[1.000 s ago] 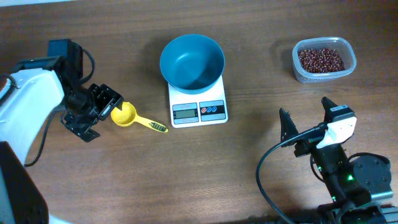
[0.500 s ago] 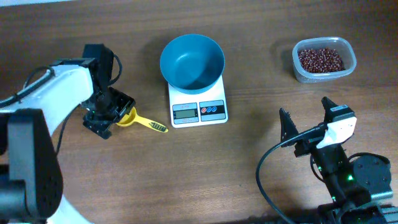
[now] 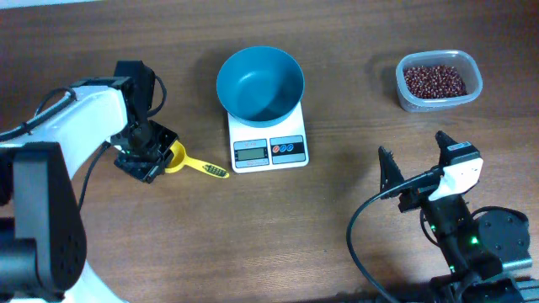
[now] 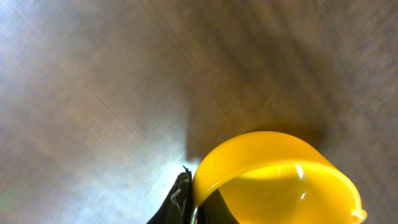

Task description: Scoop item into bowl and weigh 50g on scale

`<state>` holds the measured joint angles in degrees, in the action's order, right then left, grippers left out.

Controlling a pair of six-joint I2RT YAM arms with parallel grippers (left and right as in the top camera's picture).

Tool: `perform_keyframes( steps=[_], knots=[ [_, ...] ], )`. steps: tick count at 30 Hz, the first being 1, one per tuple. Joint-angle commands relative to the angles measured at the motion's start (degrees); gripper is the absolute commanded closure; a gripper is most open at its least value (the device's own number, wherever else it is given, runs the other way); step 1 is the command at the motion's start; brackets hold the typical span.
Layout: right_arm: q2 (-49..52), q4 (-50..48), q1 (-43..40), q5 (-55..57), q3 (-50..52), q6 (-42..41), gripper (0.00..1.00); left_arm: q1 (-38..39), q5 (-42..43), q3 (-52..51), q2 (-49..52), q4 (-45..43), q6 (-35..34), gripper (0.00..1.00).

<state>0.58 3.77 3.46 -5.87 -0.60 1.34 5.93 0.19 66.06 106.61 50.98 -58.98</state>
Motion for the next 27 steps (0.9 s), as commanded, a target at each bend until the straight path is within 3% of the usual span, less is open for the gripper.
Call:
perform_keyframes(
  steps=[1,4,9,14,21,27],
  knots=[
    [-0.4,0.3,0.3,-0.5,0.3,-0.1,0.01,-0.6,0.7,0.5,-7.7,3.5,0.8,1.0],
    [-0.4,0.3,0.3,-0.5,0.3,-0.1,0.01,-1.2,3.4,0.5,-16.0,7.1,1.1,1.0],
    [-0.4,0.3,0.3,-0.5,0.3,-0.1,0.01,-1.2,14.2,0.5,-26.2,9.2,12.4,1.0],
    [-0.4,0.3,0.3,-0.5,0.3,-0.1,0.01,-1.2,15.1,0.5,-27.3,13.4,16.6,1.0],
    [-0.4,0.3,0.3,-0.5,0.3,-0.1,0.01,-1.2,15.1,0.5,-27.3,20.5,16.6,1.0],
    [-0.4,0.3,0.3,-0.5,0.3,-0.1,0.01,-1.2,15.1,0.5,-27.3,21.2,16.6,1.0]
  ],
)
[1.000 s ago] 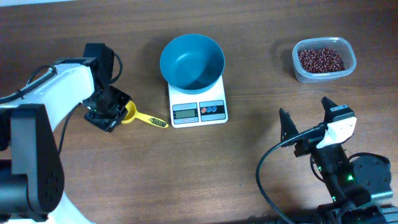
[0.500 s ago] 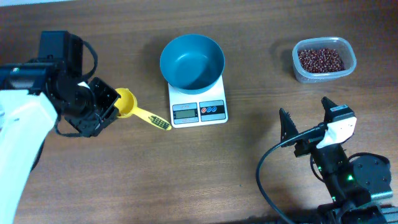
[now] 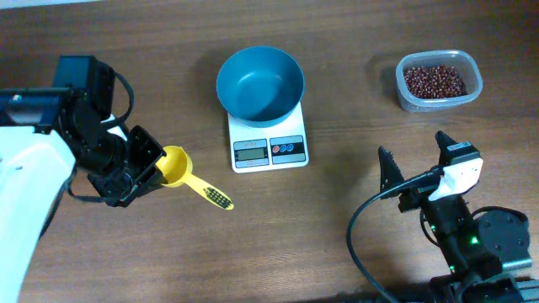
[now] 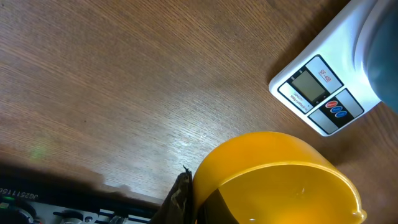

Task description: Scoop item into bowl and weigh 50g on scale

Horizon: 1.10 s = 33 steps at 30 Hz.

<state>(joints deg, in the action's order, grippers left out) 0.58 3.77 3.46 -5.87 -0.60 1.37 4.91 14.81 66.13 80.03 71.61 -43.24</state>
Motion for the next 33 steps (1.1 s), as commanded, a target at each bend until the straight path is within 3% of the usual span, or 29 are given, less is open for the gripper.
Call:
perform_keyframes(
  steps=[1,10,12,17,21,26,33],
  knots=[
    [-0.4,0.3,0.3,-0.6,0.3,-0.1,0.01,-0.2,0.5,0.5,-0.8,1.2,0.9,1.0],
    [-0.4,0.3,0.3,0.8,0.3,-0.1,0.01,-0.2,1.1,0.5,-0.8,6.1,0.3,1.0],
    [-0.4,0.3,0.3,0.0,0.3,-0.4,0.01,-0.2,1.1,0.5,-0.8,6.8,-2.4,1.0],
    [-0.4,-0.4,0.3,-9.6,0.3,-26.5,0.01,-0.2,1.1,0.5,-0.8,6.9,-10.0,1.0],
    [-0.4,-0.9,0.3,-37.1,0.3,-43.8,0.01,-0.2,1.1,0.5,-0.8,6.9,-10.1,1.0],
    [-0.4,0.5,0.3,-60.3,0.3,-67.1,0.01,-0.2,0.9,0.5,-0.8,7.0,-12.9,1.0],
    [-0.4,0.5,0.3,-60.4,0.3,-67.9,0.01,2.4,0.0,0.5,-0.8,6.9,-19.4,1.0]
  ],
)
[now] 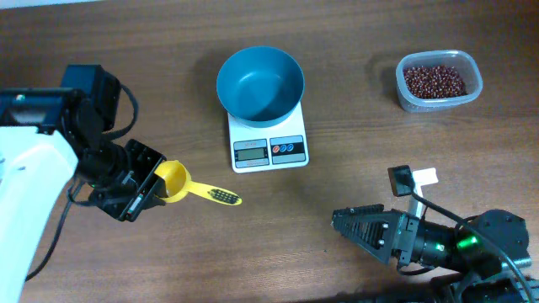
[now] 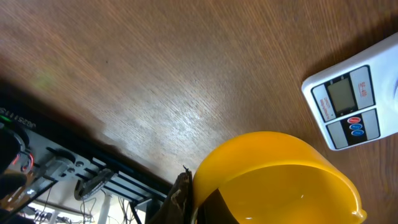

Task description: Scoop item into bowl and weigh 50g on scale

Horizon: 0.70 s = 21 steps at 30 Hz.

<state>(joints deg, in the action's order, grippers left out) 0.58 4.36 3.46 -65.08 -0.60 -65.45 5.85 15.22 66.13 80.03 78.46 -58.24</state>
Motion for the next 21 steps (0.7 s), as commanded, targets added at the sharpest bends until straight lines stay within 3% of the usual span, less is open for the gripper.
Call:
perform_keyframes(
  steps=[1,2,5,13,21],
  knots=[
    [-0.4,-0.1,0.3,-0.6,0.3,4.1,0.01,2.3,-0.7,0.4,-0.8,0.1,-6.8,1.0],
    [-0.4,0.0,0.3,-0.7,0.3,7.7,0.01,3.1,-0.7,0.4,-0.8,0.0,-9.6,1.0],
    [-0.4,0.0,0.3,0.2,0.3,7.9,0.01,5.3,-2.6,0.4,-0.8,-1.1,-13.2,1.0],
    [1.4,-0.1,0.3,1.8,0.3,-9.7,0.0,10.8,-3.7,0.4,-0.8,-6.9,-15.7,1.0],
    [11.1,-3.6,0.3,3.7,-1.7,-13.0,0.0,10.8,-4.5,0.4,-0.8,-6.9,-15.8,1.0]
  ],
)
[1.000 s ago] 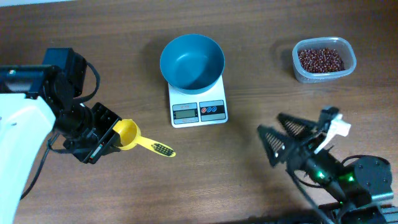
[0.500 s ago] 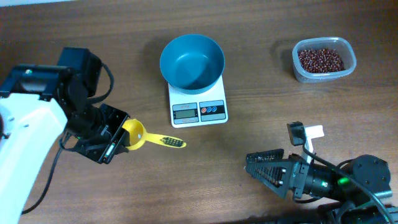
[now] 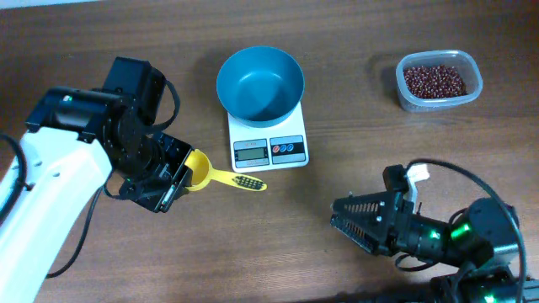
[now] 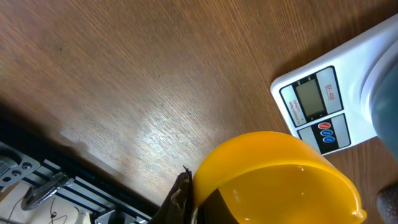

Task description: Scoop item into bowl and weigh 50g on scale

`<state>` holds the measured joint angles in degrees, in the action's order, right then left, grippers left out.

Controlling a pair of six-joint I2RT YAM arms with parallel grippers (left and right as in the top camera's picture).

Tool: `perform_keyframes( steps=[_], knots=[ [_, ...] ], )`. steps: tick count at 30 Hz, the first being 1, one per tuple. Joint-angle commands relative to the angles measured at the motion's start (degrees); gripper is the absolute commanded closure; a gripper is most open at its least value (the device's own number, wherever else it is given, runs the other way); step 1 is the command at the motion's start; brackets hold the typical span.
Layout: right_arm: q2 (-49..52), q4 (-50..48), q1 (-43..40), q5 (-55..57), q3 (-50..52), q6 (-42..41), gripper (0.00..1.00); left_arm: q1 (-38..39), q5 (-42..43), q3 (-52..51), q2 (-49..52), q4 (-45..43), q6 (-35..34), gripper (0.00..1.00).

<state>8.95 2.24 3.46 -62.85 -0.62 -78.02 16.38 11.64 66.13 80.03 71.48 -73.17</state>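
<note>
My left gripper [image 3: 179, 178] is shut on a yellow scoop [image 3: 199, 172] by its cup, the handle [image 3: 242, 182] sticking out right, just left of the white scale [image 3: 268, 141]. In the left wrist view the empty scoop cup [image 4: 277, 180] fills the bottom, with one dark finger [image 4: 180, 198] against its left side and the scale's display [image 4: 311, 99] beyond. The empty blue bowl [image 3: 259, 82] sits on the scale. A clear tub of red beans [image 3: 436, 81] stands at the far right. My right gripper [image 3: 344, 217] lies low at the front right, pointing left, open.
The wooden table [image 3: 354, 118] carries nothing else. The table's near edge with metal framing [image 4: 43, 186] shows at the lower left of the left wrist view. The right arm's cable [image 3: 497, 189] loops at the front right.
My left gripper has carried the scoop to the right and a little farther back, so it now sits close beside the scale. The right gripper has barely shifted.
The left gripper was down at the scoop on the table left of the scale, then held it lifted farther left and nearer the front edge. The right arm went from upright to lying low, pointing left. Now the scoop is held beside the scale.
</note>
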Motion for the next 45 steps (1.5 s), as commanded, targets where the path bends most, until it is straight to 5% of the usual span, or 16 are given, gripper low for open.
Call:
perform_keyframes(
  steps=[1,11,16,26,33,45],
  knots=[
    [4.8,-2.0,0.3,2.0,-2.5,-0.2,0.0,0.2,-1.0,0.4,-0.8,0.0,-0.8,1.0],
    [25.5,-4.9,1.1,5.1,-14.4,10.6,0.0,0.2,-0.9,0.4,-0.8,0.0,-0.8,1.0],
    [32.4,-4.9,13.9,15.8,-18.8,11.8,0.0,0.2,-0.9,0.4,-0.8,0.0,-0.8,1.0],
    [40.0,-18.4,36.0,40.7,-18.8,7.0,0.2,0.4,3.6,0.4,-0.8,0.1,-0.8,1.0],
    [49.5,-31.4,39.0,39.3,-18.8,3.8,0.36,4.7,3.6,0.4,-0.8,-0.4,-0.8,1.0],
    [51.1,-31.7,41.5,41.8,-18.8,2.1,0.59,6.0,3.7,0.4,-0.8,-1.8,-0.8,1.0]
  ],
)
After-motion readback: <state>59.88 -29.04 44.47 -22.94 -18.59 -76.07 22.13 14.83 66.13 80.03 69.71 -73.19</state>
